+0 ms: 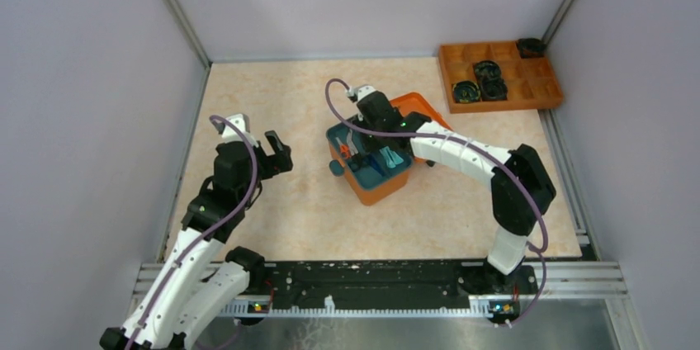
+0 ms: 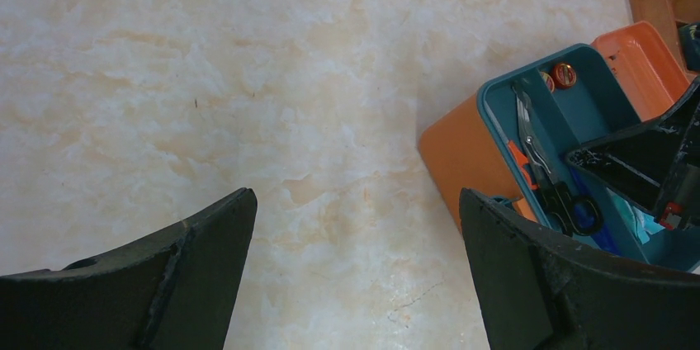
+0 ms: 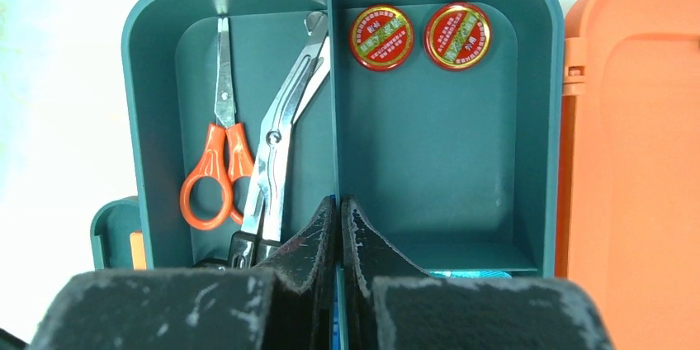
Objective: Organize the medicine kit
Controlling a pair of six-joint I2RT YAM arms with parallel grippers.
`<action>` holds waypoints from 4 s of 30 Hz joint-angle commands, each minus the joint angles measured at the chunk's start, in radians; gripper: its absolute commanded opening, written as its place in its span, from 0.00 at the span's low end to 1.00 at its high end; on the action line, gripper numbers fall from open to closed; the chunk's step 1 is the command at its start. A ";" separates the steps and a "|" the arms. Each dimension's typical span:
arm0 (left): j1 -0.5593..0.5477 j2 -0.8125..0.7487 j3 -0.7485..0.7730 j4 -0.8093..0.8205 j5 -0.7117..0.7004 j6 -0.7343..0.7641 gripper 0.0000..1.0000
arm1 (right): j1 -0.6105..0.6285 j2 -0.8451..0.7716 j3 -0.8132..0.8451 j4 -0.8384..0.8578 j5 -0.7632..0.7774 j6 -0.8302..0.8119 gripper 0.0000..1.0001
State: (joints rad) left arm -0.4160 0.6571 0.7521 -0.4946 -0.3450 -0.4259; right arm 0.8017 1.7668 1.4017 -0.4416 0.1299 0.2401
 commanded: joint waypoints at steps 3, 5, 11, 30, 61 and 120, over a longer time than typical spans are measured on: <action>0.006 0.007 -0.008 0.022 0.033 -0.008 0.99 | -0.001 -0.043 0.038 -0.131 0.042 0.065 0.10; 0.005 0.013 -0.005 0.027 0.036 -0.010 0.99 | -0.021 -0.081 0.059 -0.120 0.033 0.062 0.20; 0.005 0.054 -0.005 0.059 0.085 -0.022 0.99 | -0.101 -0.207 0.091 -0.073 -0.009 0.069 0.35; 0.008 0.376 0.012 0.242 0.339 -0.027 0.99 | -1.011 -0.564 -0.677 0.297 -0.350 0.462 0.40; 0.008 0.669 0.102 0.329 0.479 -0.100 0.99 | -1.032 -0.169 -0.981 1.255 -0.966 0.879 0.39; 0.008 0.106 -0.185 0.291 0.255 -0.262 0.99 | -0.509 -0.458 -0.404 0.320 -0.759 0.242 0.47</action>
State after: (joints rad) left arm -0.4122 0.8116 0.6243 -0.2344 -0.0929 -0.6594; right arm 0.2832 1.2926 0.9379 -0.0761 -0.7052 0.5392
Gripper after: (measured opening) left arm 0.987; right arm 0.459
